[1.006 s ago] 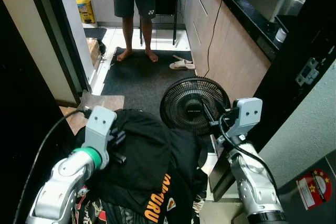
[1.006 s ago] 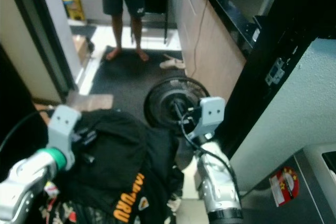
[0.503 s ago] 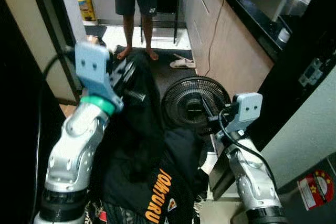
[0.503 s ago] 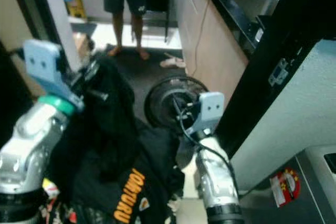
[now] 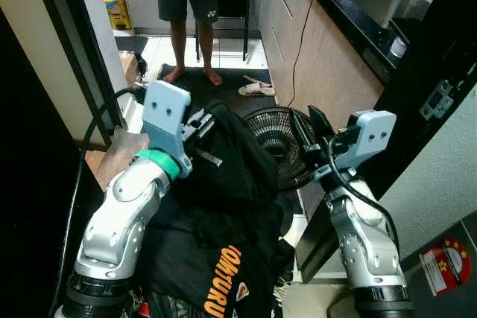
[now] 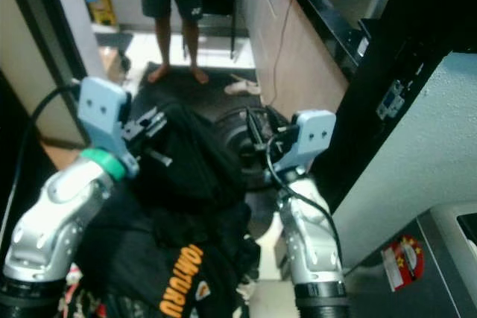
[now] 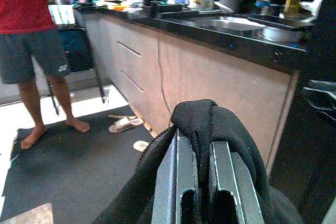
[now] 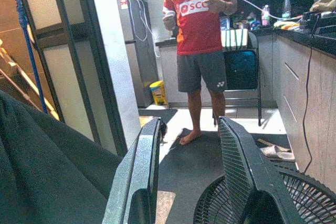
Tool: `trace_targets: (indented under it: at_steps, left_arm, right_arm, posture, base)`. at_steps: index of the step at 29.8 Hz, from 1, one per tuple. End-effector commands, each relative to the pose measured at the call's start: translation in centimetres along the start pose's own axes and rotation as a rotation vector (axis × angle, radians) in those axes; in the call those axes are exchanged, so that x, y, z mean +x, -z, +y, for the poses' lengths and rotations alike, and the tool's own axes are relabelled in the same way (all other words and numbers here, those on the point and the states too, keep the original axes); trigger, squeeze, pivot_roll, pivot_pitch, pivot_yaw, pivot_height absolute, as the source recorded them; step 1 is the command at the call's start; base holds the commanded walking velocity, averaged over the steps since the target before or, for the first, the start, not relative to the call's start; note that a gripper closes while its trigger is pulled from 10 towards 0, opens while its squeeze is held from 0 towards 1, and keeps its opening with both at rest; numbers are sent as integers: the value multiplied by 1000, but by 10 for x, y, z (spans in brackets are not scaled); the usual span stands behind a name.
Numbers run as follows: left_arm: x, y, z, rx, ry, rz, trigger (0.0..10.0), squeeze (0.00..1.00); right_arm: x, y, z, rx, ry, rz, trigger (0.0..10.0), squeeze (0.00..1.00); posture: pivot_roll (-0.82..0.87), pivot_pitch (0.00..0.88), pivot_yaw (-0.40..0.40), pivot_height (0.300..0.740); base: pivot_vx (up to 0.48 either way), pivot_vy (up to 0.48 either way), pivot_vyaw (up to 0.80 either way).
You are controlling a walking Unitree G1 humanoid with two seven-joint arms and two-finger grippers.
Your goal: Clothes washing
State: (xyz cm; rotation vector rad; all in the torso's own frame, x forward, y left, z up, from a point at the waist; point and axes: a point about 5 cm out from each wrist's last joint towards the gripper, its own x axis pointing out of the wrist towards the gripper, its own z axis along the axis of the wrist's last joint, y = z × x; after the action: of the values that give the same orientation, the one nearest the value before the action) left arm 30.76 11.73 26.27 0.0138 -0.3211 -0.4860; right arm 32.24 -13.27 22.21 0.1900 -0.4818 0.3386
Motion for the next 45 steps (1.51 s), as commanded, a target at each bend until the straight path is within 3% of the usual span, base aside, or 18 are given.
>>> trace_targets:
  at_steps: [1,6,15,32,45]
  left_arm:
    - [0,-7,0,-10,-9,-26,10000,0]
    - [1,-10,3,-44,-37,-43,10000,0]
    - [1,-10,3,-30,-31,-32,10000,0]
    - [3,-13,4,-34,-26,-26,10000,0]
    - [4,-15,6,-30,-26,-24,10000,0]
  right_arm:
    - [-1,2,-3,4,18,10,10000,0]
    - [4,-2,-7,22,64,-6,10000,0]
    - [2,-4,-14,38,123,-5,10000,0]
    - [0,-3,-15,58,160,-9,10000,0]
    - [15,-45,-27,113,223,-179,10000,0]
  posture:
    - [-34,46,8,740]
    - [-33,45,9,740]
    - [-35,58,19,740]
    - [-27,65,35,740]
    - [-27,68,40,740]
  base:
    - [0,0,0]
    - [0,0,-320]
    - [0,0,-800]
    - [0,0,-800]
    - [0,0,-800]
